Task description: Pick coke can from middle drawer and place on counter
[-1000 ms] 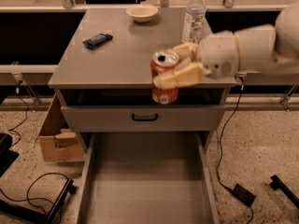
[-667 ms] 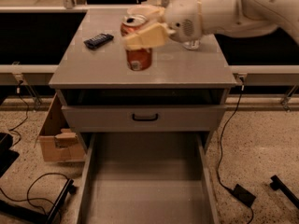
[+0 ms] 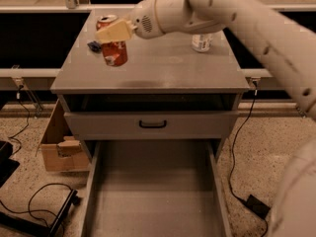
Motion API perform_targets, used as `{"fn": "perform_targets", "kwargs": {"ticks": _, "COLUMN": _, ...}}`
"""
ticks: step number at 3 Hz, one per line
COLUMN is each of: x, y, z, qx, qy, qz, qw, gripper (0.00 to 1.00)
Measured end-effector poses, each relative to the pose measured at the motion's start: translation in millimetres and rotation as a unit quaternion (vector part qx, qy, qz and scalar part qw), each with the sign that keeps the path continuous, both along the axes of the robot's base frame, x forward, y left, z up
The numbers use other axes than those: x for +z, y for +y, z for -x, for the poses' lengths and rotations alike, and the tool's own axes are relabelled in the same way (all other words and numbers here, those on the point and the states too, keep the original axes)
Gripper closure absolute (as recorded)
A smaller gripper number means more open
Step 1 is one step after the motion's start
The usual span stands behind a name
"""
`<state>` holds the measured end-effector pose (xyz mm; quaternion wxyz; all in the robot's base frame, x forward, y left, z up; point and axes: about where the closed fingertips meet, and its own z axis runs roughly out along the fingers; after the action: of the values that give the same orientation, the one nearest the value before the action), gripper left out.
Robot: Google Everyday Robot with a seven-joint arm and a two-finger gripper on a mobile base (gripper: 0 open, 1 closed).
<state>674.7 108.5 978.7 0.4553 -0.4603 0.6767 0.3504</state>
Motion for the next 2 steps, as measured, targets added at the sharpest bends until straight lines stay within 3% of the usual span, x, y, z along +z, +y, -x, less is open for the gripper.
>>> {"fn": "perform_targets", "kwargs": {"ticks": 1, "x": -38.8, "y": 18.3, "z": -32.4, "qx": -0.016, "qy": 0.012, "qz": -0.033, "qw": 0.9993, "gripper": 1.00}}
{"fn": "perform_targets", "kwargs": {"ticks": 2, "x": -77.2, "y": 16.2, "z": -50.0, "qx": -0.029, "qy": -0.013, "qz": -0.062, "qw": 0.9976, "gripper": 1.00}}
